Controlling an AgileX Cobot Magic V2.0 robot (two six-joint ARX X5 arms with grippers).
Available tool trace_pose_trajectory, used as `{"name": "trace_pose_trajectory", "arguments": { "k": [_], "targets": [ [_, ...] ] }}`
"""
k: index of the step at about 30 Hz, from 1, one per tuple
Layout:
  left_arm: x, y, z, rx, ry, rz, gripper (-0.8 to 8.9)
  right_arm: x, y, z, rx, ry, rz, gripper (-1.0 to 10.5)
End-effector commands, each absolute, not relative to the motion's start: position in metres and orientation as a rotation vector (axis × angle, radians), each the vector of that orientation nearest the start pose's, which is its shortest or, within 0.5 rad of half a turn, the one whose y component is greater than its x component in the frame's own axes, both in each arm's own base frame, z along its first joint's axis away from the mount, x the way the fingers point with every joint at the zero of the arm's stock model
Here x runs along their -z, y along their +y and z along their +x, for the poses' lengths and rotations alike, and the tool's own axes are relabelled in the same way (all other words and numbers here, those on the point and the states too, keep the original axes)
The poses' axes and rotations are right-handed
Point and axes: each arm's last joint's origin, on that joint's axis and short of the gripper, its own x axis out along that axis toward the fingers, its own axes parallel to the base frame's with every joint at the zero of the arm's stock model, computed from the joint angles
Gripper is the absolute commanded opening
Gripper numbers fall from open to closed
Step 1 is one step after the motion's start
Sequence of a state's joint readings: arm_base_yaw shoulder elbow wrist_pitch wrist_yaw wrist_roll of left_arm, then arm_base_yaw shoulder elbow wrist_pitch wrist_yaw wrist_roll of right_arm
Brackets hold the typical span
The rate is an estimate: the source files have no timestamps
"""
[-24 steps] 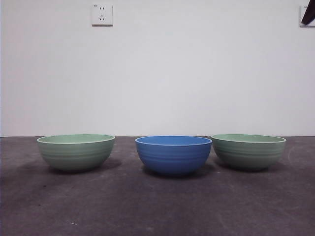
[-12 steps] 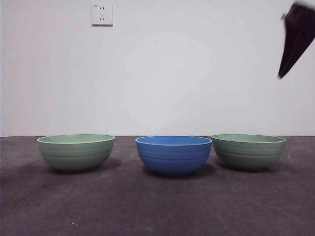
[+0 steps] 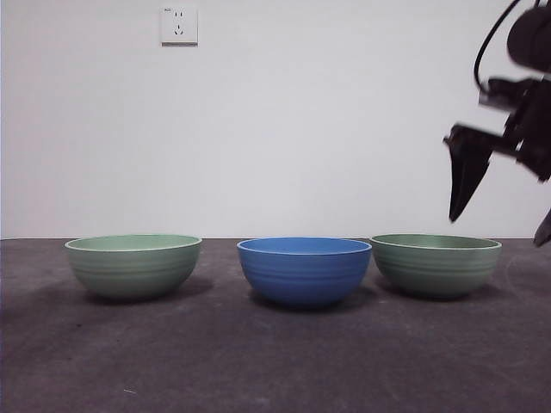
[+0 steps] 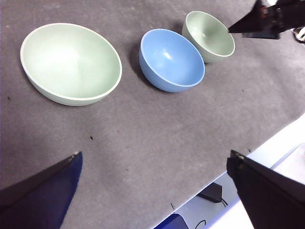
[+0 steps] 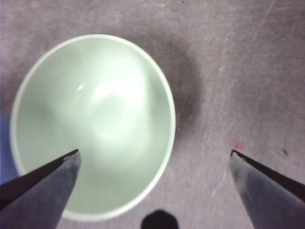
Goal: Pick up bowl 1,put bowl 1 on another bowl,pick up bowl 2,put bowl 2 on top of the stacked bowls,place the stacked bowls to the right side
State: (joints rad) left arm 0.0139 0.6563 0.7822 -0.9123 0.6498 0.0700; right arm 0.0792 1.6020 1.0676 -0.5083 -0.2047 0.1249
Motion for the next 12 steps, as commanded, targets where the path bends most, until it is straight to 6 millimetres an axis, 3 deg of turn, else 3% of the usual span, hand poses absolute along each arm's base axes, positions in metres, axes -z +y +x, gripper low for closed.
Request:
{"name": "trace_pose_trajectory", "arguments": {
  "k": [1, 12],
  "targets": [
    [-0.2926, -0.0164, 0.1103, 0.638, 0.721, -0.19, 6.37, -0.2008, 0.0323, 0.3249, -0.181, 1.065, 0.187, 4.4],
    [-0.2927, -0.0164, 0.1104, 0.638, 0.72, -0.189, 6.37, -0.1919, 0.0316, 0.3314, -0.158, 1.06, 0.177, 0.9]
  ]
}}
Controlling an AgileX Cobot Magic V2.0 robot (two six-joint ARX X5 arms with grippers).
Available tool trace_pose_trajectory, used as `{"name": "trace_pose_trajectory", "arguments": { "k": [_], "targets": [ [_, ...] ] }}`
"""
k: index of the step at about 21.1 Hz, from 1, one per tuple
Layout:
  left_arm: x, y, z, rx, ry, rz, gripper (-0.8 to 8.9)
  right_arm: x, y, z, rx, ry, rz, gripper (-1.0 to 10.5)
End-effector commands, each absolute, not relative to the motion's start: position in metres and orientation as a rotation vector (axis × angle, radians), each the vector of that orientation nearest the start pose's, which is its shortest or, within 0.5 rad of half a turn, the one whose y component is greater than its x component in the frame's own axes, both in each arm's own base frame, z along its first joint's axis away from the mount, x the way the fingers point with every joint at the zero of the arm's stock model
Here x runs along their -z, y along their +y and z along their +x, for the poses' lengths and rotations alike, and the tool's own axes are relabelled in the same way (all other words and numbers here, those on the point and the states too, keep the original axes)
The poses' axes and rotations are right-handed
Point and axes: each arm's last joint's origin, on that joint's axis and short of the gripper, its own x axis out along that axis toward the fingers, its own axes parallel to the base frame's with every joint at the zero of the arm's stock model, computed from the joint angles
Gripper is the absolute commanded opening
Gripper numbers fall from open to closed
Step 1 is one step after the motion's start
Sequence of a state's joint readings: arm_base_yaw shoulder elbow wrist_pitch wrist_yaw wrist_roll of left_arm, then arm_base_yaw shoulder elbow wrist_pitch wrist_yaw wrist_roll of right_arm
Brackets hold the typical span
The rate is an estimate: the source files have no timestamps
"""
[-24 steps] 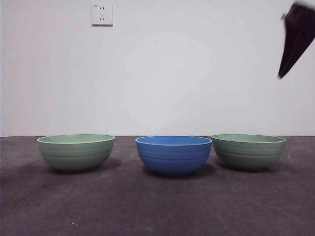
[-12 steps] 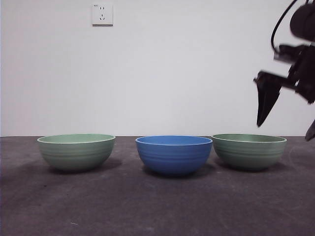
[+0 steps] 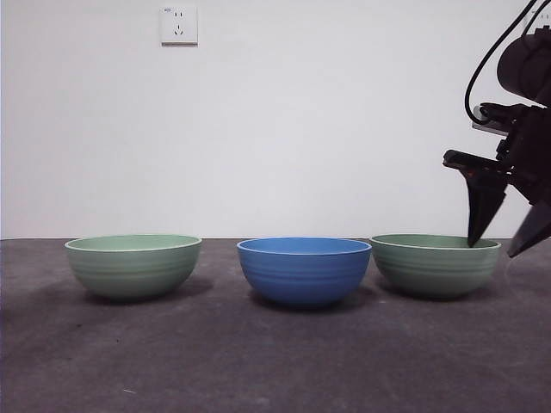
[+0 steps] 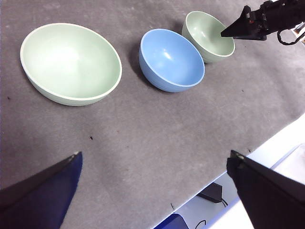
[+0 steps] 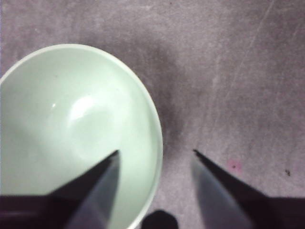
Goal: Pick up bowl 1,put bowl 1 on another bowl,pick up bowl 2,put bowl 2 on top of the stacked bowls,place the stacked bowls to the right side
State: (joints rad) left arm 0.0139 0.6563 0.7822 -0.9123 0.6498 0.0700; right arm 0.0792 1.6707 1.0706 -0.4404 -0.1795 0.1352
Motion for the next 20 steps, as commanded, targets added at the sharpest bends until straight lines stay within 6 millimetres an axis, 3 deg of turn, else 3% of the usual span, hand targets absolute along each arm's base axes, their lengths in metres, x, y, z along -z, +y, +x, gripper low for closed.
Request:
{"name": "trace_pose_trajectory", "arguments": {
  "k": [1, 6, 8, 12, 14, 17, 20],
  "targets": [
    [-0.293, -0.016, 0.11, 0.638, 0.72, -0.189, 6.37, -0.192, 0.031, 0.331, -0.157, 1.061, 0.178, 0.9],
    [-0.293, -0.016, 0.11, 0.638, 0.72, -0.189, 6.37, -0.189, 0.031, 0.332, -0.156, 1.07, 0.178, 0.8],
    [-0.293, -0.016, 0.11, 0.638, 0.72, -0.189, 6.37, -0.188, 0.031, 0.333, -0.155, 1.073, 0.178, -0.1],
    [-0.293, -0.016, 0.11, 0.638, 0.721, -0.19, 6.37, -0.189, 0.031, 0.334, -0.136, 1.059, 0.166, -0.1],
    [-0.293, -0.016, 0.11, 0.638, 0.72, -0.189, 6.37, -0.201, 0.032, 0.333, -0.146, 1.021, 0.166, -0.1],
    [-0.293, -0.016, 0.11, 0.637, 0.718, -0.188, 6.37, -0.236, 0.042, 0.326, -0.189, 0.914, 0.151, -0.1],
    [-0.294, -0.016, 0.111, 0.638, 0.707, -0.184, 6.37, -0.267, 0.066, 0.315, -0.276, 0.838, 0.109, -0.1]
  ]
}}
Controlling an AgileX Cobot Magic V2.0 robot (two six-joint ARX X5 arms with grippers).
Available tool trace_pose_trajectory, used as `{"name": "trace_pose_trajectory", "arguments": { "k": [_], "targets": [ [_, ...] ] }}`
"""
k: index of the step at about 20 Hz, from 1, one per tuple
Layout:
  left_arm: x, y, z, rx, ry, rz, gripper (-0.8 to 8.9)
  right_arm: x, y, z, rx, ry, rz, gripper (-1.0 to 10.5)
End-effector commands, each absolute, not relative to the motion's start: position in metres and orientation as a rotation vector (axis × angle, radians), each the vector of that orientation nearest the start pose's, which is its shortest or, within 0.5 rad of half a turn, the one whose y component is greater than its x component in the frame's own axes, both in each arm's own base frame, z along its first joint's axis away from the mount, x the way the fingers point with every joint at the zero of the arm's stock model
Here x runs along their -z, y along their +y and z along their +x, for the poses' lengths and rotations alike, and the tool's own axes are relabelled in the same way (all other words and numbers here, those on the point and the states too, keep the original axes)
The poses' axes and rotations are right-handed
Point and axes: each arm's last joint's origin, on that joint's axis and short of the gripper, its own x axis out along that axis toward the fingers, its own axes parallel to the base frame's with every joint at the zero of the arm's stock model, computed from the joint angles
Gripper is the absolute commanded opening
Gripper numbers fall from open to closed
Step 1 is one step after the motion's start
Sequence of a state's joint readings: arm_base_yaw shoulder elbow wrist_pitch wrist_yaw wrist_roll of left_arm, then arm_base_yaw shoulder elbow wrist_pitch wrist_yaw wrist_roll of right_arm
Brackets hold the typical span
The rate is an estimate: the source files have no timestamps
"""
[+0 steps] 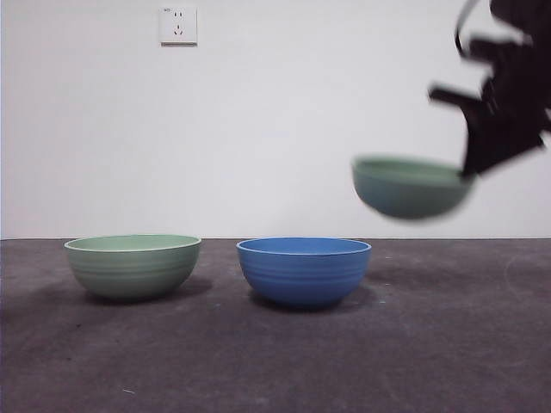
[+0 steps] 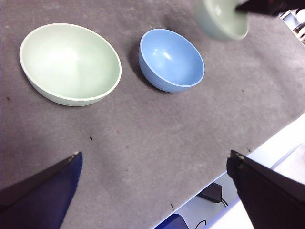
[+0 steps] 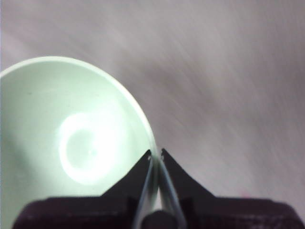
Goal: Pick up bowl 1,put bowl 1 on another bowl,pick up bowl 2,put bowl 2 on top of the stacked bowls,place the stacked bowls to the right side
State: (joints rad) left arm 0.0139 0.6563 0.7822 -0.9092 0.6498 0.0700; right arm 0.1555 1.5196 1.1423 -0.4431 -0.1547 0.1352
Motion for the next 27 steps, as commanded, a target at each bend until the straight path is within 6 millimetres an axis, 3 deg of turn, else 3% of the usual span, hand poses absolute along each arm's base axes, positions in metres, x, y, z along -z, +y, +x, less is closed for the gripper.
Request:
{"name": "trace_pose_trajectory", "arguments": {
  "k": [1, 4, 10, 18, 20, 23, 27],
  "targets": [
    [-0.294, -0.016, 0.111, 0.638, 0.704, -0.183, 6.37, -0.272, 0.077, 0.313, -0.313, 0.827, 0.09, -0.1],
    [-0.294, -0.016, 0.111, 0.638, 0.706, -0.184, 6.37, -0.274, 0.108, 0.308, -0.404, 0.81, 0.048, -0.1],
    [-0.294, -0.016, 0.111, 0.638, 0.706, -0.184, 6.37, -0.242, 0.15, 0.313, -0.463, 0.871, -0.02, -0.1],
    [-0.293, -0.016, 0.111, 0.638, 0.712, -0.186, 6.37, -0.199, 0.166, 0.322, -0.459, 0.997, -0.062, -0.1],
    [-0.293, -0.016, 0.111, 0.637, 0.712, -0.186, 6.37, -0.198, 0.166, 0.322, -0.462, 1.001, -0.063, 0.5],
    [-0.293, -0.016, 0.111, 0.628, 0.713, -0.182, 6.37, -0.199, 0.17, 0.319, -0.473, 1.0, -0.065, 2.4],
    [-0.289, -0.014, 0.12, 0.557, 0.749, -0.163, 6.37, -0.219, 0.169, 0.313, -0.488, 0.947, -0.057, 2.6]
  ]
}}
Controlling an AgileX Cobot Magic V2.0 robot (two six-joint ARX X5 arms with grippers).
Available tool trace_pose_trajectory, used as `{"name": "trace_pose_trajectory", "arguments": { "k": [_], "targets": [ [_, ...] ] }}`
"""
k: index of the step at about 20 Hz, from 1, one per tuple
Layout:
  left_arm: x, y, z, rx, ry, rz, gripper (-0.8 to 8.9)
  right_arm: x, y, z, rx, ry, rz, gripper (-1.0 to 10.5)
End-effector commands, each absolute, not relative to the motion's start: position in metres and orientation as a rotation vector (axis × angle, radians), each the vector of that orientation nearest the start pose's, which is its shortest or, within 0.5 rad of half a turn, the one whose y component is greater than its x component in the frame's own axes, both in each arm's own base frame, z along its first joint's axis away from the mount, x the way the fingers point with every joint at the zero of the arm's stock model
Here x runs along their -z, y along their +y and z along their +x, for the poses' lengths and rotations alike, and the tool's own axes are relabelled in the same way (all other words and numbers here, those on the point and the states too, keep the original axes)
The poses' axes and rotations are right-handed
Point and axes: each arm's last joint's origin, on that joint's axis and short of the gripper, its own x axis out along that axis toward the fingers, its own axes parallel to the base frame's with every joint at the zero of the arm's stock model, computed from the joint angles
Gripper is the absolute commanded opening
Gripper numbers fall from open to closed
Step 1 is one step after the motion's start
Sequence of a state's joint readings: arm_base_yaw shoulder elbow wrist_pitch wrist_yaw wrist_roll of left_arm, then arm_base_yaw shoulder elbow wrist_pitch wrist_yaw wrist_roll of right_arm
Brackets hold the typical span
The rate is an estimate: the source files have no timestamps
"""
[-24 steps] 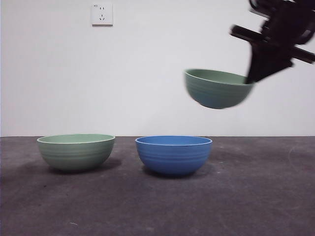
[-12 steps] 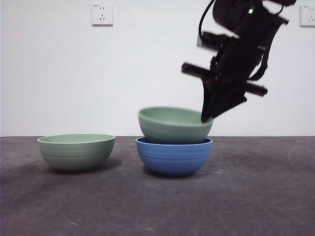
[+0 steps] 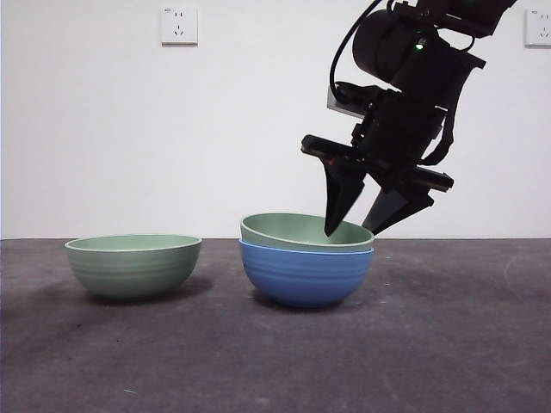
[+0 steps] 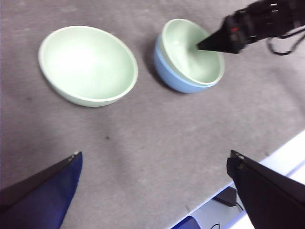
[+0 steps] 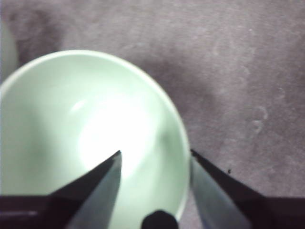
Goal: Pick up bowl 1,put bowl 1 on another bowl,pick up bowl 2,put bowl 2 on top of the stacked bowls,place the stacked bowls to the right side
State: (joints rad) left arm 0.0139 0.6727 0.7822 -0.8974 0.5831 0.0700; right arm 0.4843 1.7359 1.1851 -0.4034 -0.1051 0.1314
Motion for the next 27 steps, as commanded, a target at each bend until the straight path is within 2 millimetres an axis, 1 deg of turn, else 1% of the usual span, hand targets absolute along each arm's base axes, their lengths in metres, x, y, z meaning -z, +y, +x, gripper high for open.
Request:
{"name": "trace_pose_trajectory", "arguments": {
  "k": [1, 4, 6, 9, 11, 15, 18, 20, 22, 23, 25, 26, 27],
  "targets": [
    [-0.287, -0.014, 0.126, 0.554, 0.762, -0.167, 6.37, -0.23, 0.167, 0.308, -0.492, 0.918, -0.051, 2.6],
    [-0.281, -0.014, 0.148, 0.526, 0.791, -0.176, 6.26, -0.263, 0.157, 0.291, -0.498, 0.859, -0.042, 2.6],
    [-0.276, -0.017, 0.168, 0.511, 0.791, -0.189, 6.26, -0.286, 0.147, 0.274, -0.497, 0.831, -0.035, 2.6],
    [-0.262, -0.024, 0.204, 0.452, 0.794, -0.227, 6.26, -0.321, 0.13, 0.241, -0.503, 0.778, -0.025, 2.6],
    [-0.252, -0.031, 0.228, 0.38, 0.828, -0.208, 6.26, -0.338, 0.118, 0.22, -0.507, 0.749, -0.018, 2.6],
    [-0.24, -0.043, 0.279, 0.254, 0.925, -0.126, 6.26, -0.36, 0.099, 0.182, -0.511, 0.718, -0.012, 2.6],
    [-0.232, -0.051, 0.311, 0.21, 0.988, -0.087, 6.24, -0.37, 0.087, 0.16, -0.515, 0.687, -0.005, 2.6],
    [-0.223, -0.056, 0.322, 0.203, 1.037, -0.075, 6.25, -0.376, 0.082, 0.151, -0.519, 0.657, 0.001, 2.6],
    [-0.214, -0.059, 0.326, 0.182, 1.063, -0.052, 6.23, -0.38, 0.078, 0.144, -0.519, 0.629, 0.006, 2.6],
    [-0.213, -0.06, 0.326, 0.171, 1.072, -0.039, 6.02, -0.381, 0.077, 0.142, -0.518, 0.621, 0.007, 2.6],
    [-0.212, -0.061, 0.326, 0.169, 1.073, -0.034, 4.01, -0.382, 0.076, 0.14, -0.497, 0.612, 0.002, 2.6],
    [-0.212, -0.061, 0.325, 0.175, 1.078, -0.035, 3.27, -0.382, 0.076, 0.14, -0.498, 0.616, 0.004, 2.6],
    [-0.211, -0.061, 0.324, 0.181, 1.09, -0.038, 2.9, -0.381, 0.076, 0.14, -0.495, 0.625, 0.01, 2.6]
  ]
}}
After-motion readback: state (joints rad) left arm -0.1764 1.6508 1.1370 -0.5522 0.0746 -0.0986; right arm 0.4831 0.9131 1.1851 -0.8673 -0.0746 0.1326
